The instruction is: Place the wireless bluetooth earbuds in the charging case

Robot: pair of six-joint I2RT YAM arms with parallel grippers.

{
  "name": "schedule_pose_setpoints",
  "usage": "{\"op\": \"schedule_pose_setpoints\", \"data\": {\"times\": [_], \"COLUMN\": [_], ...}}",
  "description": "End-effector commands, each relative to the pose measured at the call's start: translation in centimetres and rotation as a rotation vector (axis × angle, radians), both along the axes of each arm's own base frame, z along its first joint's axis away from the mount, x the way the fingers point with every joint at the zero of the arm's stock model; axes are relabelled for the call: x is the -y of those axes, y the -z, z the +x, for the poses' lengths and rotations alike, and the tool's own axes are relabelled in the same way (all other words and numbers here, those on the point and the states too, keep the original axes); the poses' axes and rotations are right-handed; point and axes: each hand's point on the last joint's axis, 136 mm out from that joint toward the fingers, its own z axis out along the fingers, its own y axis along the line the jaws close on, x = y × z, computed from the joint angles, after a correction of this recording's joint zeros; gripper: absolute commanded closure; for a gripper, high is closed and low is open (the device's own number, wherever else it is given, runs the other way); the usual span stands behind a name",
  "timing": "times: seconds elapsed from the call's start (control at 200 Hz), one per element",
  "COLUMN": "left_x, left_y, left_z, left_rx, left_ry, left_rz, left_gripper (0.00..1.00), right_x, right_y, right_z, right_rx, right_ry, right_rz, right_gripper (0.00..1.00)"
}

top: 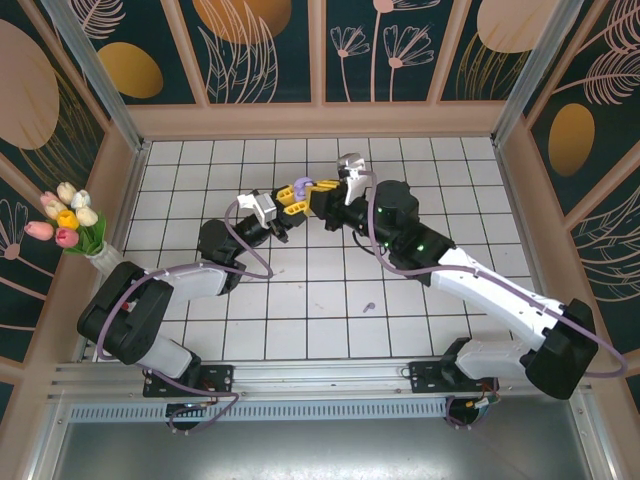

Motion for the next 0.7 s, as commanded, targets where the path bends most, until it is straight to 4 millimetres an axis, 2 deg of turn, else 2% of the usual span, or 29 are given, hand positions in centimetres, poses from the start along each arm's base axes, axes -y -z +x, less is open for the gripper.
{"op": "schedule_pose_setpoints", "data": {"times": [0.0, 0.195, 0.455, 0.696], "left_x": [0.4, 0.5, 0.4, 0.4], "left_y": [-0.8, -0.6, -0.2, -0.5], "left_z": [-0.2, -0.1, -0.1, -0.2], "left_rx": [0.01, 0.005, -0.001, 0.002], "left_ry": [0.027, 0.029, 0.026, 0.029], "left_rz": [-0.015, -0.012, -0.01, -0.015], "left_gripper": [1.0, 1.0, 1.0, 1.0], "right_x": [-0.4, -0.5, -0.2, -0.4], "right_y": [-3.0, -3.0, -4.1, -3.3], "right_z": [0.1, 0.3, 0.0, 0.3], "right_rx": [0.058, 0.058, 0.074, 0.06], "right_ry": [-0.014, -0.013, -0.015, -0.008], "right_rz": [0.06, 0.059, 0.077, 0.063], "right_gripper": [0.83, 0.84, 0.84, 0.84]}}
